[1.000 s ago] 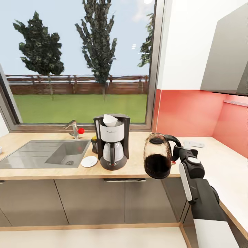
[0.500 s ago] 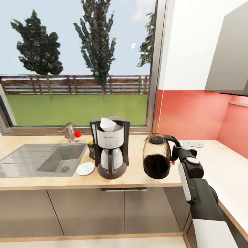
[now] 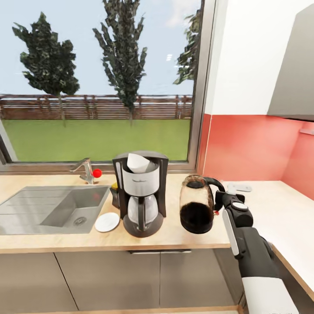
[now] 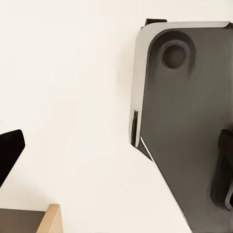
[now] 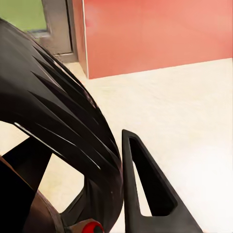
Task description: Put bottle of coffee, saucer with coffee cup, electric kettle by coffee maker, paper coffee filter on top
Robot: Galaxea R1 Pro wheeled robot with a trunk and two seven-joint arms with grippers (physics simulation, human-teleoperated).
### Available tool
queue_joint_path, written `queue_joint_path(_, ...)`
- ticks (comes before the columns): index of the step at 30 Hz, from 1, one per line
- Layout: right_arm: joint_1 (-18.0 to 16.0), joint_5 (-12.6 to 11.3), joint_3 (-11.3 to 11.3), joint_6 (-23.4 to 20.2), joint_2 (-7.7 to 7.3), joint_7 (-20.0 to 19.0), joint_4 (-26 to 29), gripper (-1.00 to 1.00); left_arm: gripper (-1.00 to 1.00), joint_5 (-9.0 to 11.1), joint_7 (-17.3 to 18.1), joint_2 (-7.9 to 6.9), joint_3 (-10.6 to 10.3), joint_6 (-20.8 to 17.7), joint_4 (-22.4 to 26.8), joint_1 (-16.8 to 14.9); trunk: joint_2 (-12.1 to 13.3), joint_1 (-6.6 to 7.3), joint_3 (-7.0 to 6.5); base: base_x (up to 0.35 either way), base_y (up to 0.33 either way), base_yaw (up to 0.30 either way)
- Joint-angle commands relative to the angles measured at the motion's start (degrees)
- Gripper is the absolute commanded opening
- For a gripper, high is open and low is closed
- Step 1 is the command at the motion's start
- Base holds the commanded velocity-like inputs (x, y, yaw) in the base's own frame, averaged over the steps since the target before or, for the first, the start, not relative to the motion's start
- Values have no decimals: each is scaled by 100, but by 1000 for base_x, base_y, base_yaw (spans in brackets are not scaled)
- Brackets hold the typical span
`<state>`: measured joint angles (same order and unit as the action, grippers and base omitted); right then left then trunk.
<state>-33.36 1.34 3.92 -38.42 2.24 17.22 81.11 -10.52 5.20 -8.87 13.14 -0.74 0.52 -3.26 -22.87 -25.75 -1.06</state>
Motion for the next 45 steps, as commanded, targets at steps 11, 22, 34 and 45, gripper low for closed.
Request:
queue_joint_path(11, -4, 36, -7, 425, 5, -165, -830, -100, 100, -51, 16, 7, 41, -19, 1, 1, -6, -4, 1, 151, 7, 0)
queue_joint_path(22, -4, 43, -6, 611, 4, -167, -1189, -100, 100, -55, 19, 7, 49, -65, -8, 1, -6, -4, 1, 108, 1, 0)
queue_joint_path(34, -4, 41, -6, 1001, 4, -164, -1728, -100, 100, -47, 20, 11, 49, -66, -8, 1, -6, -4, 1, 84, 14, 0)
queue_joint_path(45, -4, 44, -1, 1021, 4, -159, -1944, -100, 100, -46, 21, 4, 49, -66, -8, 1, -6, -4, 1, 126, 101, 0)
